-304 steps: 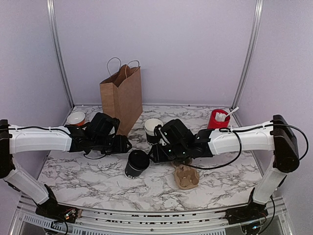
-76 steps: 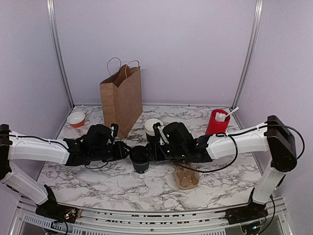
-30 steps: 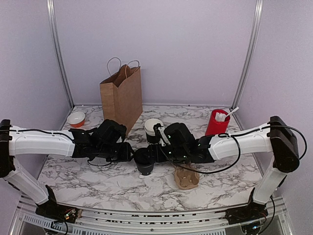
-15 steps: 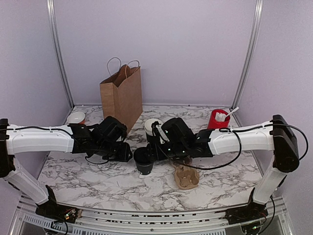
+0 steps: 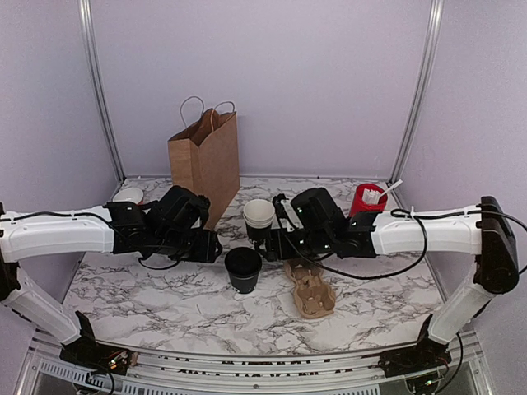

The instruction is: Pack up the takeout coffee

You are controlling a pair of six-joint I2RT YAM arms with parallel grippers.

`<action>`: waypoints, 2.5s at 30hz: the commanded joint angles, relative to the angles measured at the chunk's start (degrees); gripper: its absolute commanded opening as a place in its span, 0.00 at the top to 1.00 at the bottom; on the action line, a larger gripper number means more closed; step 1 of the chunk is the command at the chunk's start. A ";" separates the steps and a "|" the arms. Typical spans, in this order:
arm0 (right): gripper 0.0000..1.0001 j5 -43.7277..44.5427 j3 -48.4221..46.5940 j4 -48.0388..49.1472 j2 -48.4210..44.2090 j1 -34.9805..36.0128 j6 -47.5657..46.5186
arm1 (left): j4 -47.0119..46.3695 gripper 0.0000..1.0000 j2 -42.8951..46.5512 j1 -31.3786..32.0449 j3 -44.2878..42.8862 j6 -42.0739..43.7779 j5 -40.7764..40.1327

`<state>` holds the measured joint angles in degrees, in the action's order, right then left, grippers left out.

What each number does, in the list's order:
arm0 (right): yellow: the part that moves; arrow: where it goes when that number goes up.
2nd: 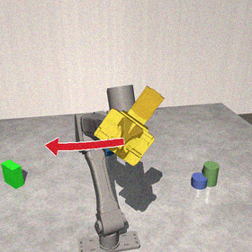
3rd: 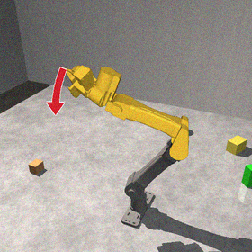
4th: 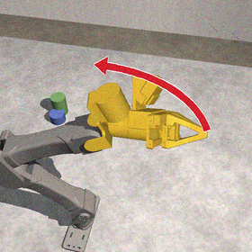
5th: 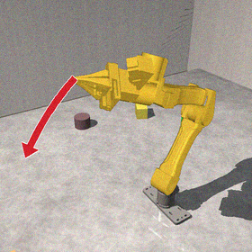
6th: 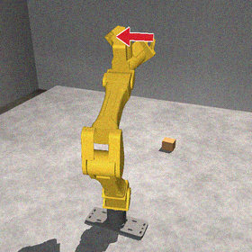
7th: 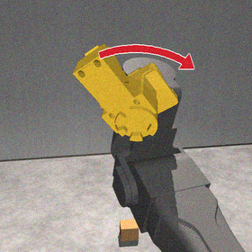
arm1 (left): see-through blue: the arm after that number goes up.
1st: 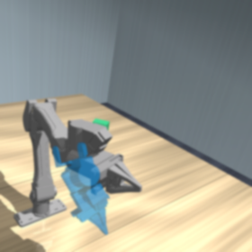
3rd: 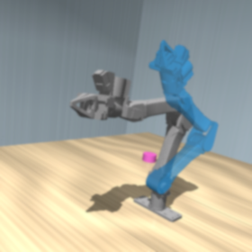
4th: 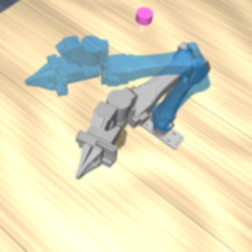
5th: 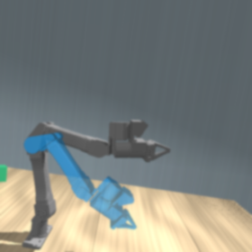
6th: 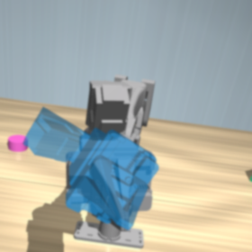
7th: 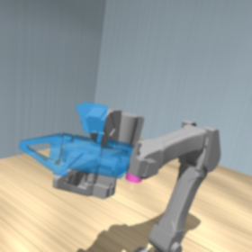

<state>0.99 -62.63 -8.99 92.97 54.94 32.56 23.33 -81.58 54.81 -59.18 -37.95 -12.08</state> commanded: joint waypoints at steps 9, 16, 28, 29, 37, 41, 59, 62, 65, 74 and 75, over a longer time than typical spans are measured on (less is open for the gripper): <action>0.33 -7.05 10.89 7.25 -6.13 -3.35 7.61 | -8.62 0.38 -3.66 0.87 -2.24 4.92 5.75; 0.35 -9.43 11.59 9.55 -5.00 -3.35 8.39 | -9.81 0.36 -5.57 1.17 -1.16 4.69 7.08; 0.36 -12.28 11.39 12.12 -1.98 -3.17 8.88 | -9.90 0.36 -7.43 1.44 0.04 3.53 6.63; 0.36 -12.33 11.39 12.15 -1.79 -3.10 8.92 | -9.89 0.36 -7.53 1.48 0.15 3.43 6.52; 0.36 -12.64 11.03 12.22 -1.25 -2.94 8.69 | -10.31 0.37 -8.11 1.87 1.05 2.72 6.27; 0.36 -11.91 10.32 11.36 -0.69 -2.20 8.31 | -10.55 0.37 -8.50 2.13 1.07 2.54 6.35; 0.37 -1.18 7.50 -1.99 4.34 2.18 6.10 | -10.95 0.37 -8.71 2.41 2.28 1.43 5.86; 0.37 -0.93 7.99 -2.47 4.98 2.97 6.20 | -11.00 0.37 -8.35 2.41 2.40 1.43 5.73; 0.38 -0.28 8.01 -3.05 5.37 3.66 6.29 | -10.98 0.37 -8.26 2.41 2.40 1.44 5.68; 0.38 1.20 8.40 -4.98 6.56 4.71 6.47 | -11.07 0.37 -8.23 2.41 2.40 1.39 5.66; 0.38 1.40 8.40 -5.24 6.67 4.86 6.59 | -11.03 0.37 -8.16 2.37 2.41 1.37 5.64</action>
<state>3.55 -56.25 -3.29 94.35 57.30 40.53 11.92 -88.84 56.58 -58.24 -36.80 -7.73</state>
